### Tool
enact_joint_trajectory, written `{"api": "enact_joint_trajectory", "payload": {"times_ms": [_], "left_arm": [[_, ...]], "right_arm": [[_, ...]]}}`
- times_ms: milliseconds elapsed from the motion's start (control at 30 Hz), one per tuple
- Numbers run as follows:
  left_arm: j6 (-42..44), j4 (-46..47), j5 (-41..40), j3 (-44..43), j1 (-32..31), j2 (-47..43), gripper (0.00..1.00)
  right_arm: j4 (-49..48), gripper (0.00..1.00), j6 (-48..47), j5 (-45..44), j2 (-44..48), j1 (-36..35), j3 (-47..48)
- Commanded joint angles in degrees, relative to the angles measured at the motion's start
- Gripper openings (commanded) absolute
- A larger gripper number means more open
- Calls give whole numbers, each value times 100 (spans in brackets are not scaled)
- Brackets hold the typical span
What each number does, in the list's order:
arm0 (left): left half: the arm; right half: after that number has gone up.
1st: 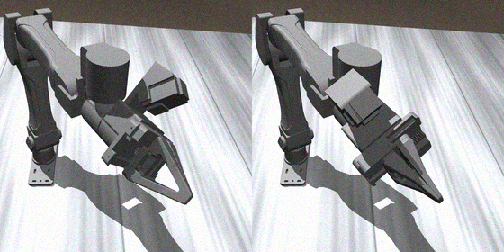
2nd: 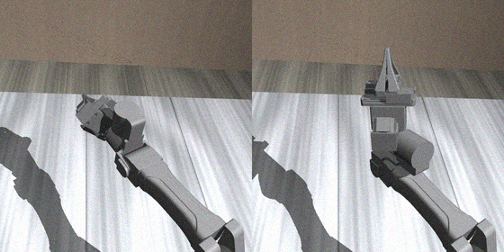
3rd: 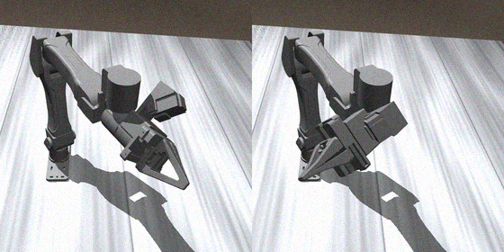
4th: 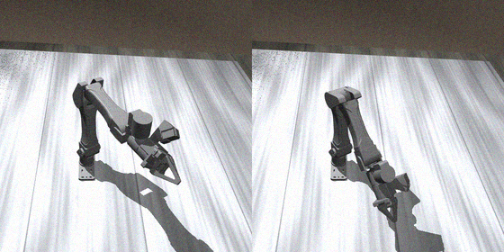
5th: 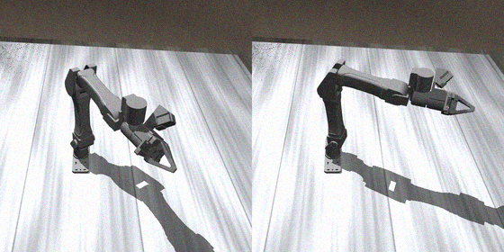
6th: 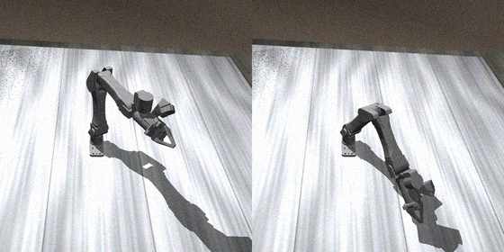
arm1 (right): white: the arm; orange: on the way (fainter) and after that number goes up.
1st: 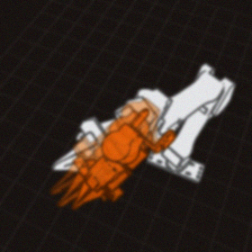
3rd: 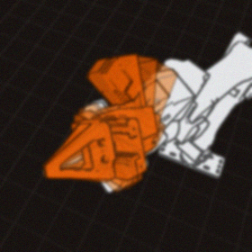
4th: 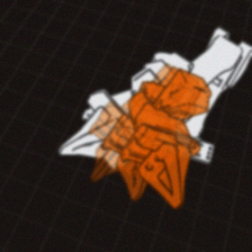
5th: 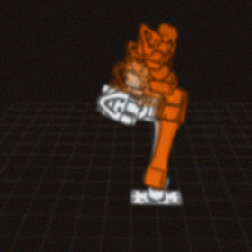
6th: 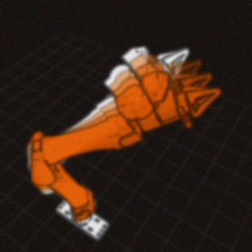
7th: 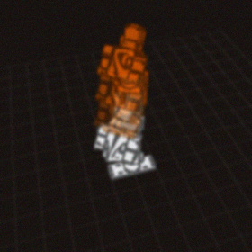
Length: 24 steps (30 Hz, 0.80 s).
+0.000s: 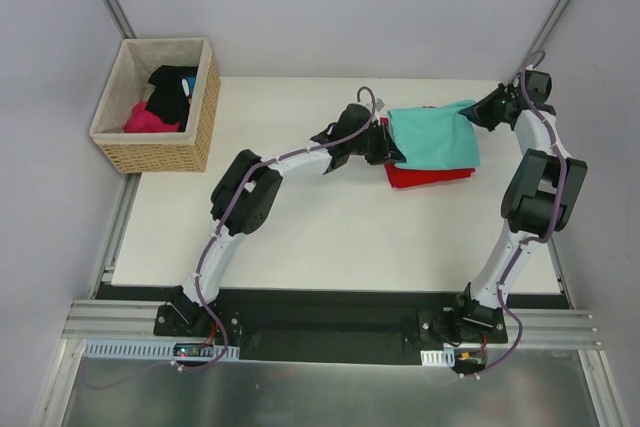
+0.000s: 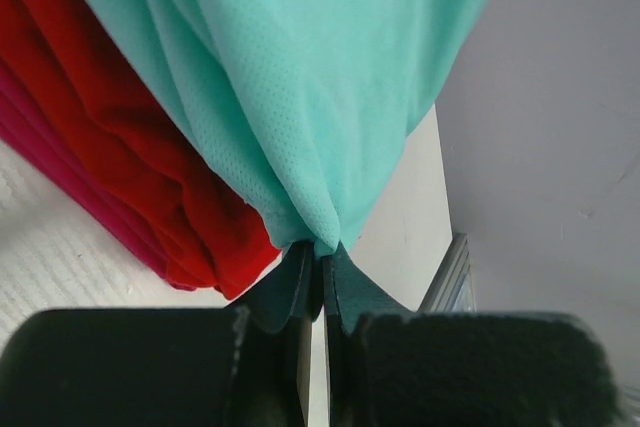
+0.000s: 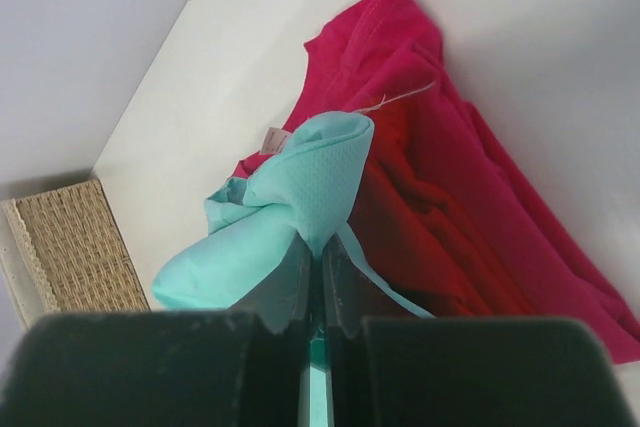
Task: Fold and stack the t-shirts
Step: Put the neatly folded tshirt into the corner of the board with both arms
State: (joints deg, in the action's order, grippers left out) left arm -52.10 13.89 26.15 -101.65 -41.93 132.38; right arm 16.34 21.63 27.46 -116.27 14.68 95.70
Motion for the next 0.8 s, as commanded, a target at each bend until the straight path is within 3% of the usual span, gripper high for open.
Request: {"api": "enact_joint_trajectory", "payload": {"times_ms": [0,433,500,533,633,767], "left_arm": [[-90,281,206,162,-8,-54,0],[-125,386,259,215,-8,-63,0],[-125,413,276,250,-8,-80,0],[-125,421,285,259,-8,-72,0],[-117,465,312,347,-17,-124,0],[-73,474,268,487,-17,-247,0]], "right_arm": [[-262,1,96,-154,17,97,10],[-245,3,79,-83,-519,-246,352],[-202,17,17,-109,-563,-281,414],[-192,35,-27,-136,-572,-299,440],[-166,77,-124,-197,-537,-334,520],[-157,92,-281,-347,-65,-395,520]]}}
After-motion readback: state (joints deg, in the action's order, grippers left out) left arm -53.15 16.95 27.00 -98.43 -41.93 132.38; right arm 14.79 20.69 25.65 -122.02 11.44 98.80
